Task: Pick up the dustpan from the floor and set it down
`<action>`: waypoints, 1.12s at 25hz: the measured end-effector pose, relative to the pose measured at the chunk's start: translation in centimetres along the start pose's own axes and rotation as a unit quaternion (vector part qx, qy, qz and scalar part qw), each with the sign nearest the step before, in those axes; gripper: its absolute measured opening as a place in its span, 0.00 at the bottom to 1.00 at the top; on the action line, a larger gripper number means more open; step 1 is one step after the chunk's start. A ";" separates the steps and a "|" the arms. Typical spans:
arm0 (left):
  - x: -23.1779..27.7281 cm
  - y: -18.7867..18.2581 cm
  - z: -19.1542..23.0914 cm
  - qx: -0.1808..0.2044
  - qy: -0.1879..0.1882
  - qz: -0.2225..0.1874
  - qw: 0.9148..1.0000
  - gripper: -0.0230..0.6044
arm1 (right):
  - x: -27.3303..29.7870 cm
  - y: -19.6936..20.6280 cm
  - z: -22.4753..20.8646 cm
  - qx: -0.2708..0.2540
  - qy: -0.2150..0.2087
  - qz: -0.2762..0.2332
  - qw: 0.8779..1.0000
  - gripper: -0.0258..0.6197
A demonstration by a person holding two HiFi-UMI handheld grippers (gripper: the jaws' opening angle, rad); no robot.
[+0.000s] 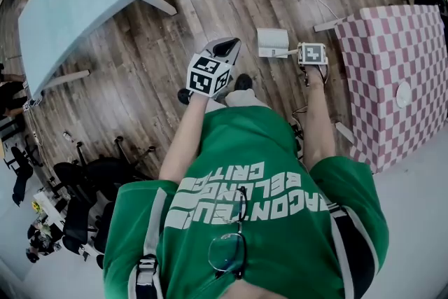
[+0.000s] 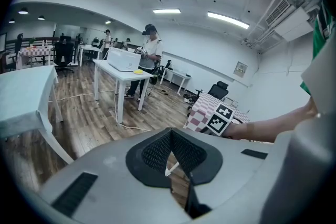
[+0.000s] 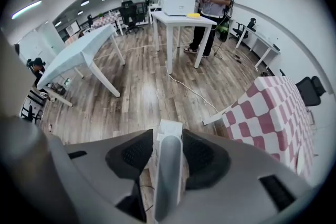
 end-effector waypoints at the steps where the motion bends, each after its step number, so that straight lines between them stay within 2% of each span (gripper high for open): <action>1: 0.0 0.0 -0.1 0.001 0.004 0.000 1.000 0.04 | -0.7 0.1 -0.1 0.002 0.006 -0.003 1.000 0.30; 5: -0.2 0.1 -0.8 0.005 0.019 -0.001 1.000 0.04 | -3.5 0.6 -0.2 0.009 0.025 -0.017 1.000 0.30; 11: -1.0 0.4 -1.4 0.017 0.047 0.004 0.999 0.04 | -8.5 1.2 1.2 0.039 0.054 -0.094 0.993 0.30; 16: -2.2 0.6 -1.1 0.025 0.063 0.009 0.998 0.04 | -11.7 1.4 4.1 0.082 0.049 -0.146 0.985 0.29; 23: -4.6 1.1 -0.2 0.038 0.080 0.010 0.996 0.04 | -15.0 2.1 8.1 0.118 0.050 -0.176 0.976 0.10; 28: -6.9 1.1 1.2 0.040 0.084 0.005 0.996 0.04 | -17.1 1.9 11.6 0.150 0.027 -0.196 0.969 0.07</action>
Point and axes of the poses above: the fingertips, and each gripper's own axes: x forward along the fingers, z to its left, y out of its underside, the point moved 4 cm from there along -x, backward along the fingers, and after that the axes turned 8 degrees about y, right-handed, at the moved point
